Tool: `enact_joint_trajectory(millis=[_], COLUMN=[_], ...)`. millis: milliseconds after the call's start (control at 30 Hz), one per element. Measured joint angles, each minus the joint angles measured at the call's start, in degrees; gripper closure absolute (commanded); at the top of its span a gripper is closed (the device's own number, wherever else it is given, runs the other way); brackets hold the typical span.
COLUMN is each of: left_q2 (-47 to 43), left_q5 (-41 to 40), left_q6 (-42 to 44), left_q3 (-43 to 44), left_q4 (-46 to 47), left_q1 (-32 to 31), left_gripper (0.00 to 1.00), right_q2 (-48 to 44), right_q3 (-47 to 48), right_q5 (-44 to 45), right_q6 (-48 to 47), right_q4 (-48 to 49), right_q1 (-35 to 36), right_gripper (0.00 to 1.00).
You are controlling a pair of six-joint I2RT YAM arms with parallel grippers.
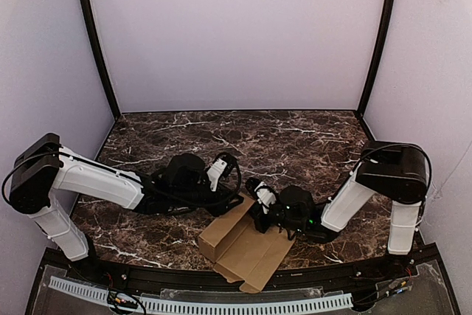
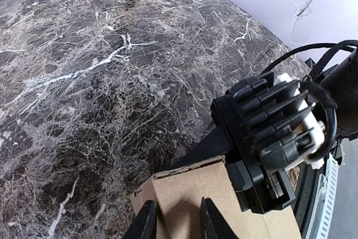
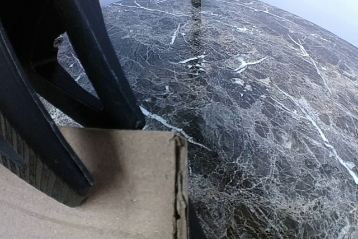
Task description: Fold the paper box
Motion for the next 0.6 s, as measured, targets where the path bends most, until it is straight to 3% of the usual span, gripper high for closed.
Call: enact_joint_trajectory(millis=[67, 167, 300, 400, 500, 600], left_q2=[0.00, 0.00, 0.00, 0.00, -0.02, -0.02], left_q5=[0.00, 0.02, 0.33, 0.33, 0.35, 0.31], left_q6=[-0.02, -0.04, -0.07, -0.07, -0.07, -0.07], left_q3=[0.00, 0.00, -0.11, -0.17, -0.20, -0.20], left_q4=[0.00, 0.00, -0.04, 0.00, 0.00, 0.20], left_q1=[0.02, 0.04, 0.04, 0.04, 0.04, 0.07], left_gripper=[0.74, 0.74, 0.74, 0.74, 0.74, 0.74], right_q2=[0.28, 0.50, 0.52, 0.52, 0.52, 0.52], right_q3=[0.00, 0.00, 0.00, 0.00, 0.00, 0.02], right_q5=[0.00, 0.11, 0.59, 0.83, 0.90, 1.22], right_q6=[0.00, 0.04, 0.31, 0.26, 0.17, -0.20], right_q4=[0.52, 0.96, 1.73, 1.79, 1.79, 1.75], right_q1=[0.00, 0.00, 0.17, 0.26, 0.28, 0.39], right_gripper=[1.00, 0.84, 0.81, 0.86, 1.00, 1.00])
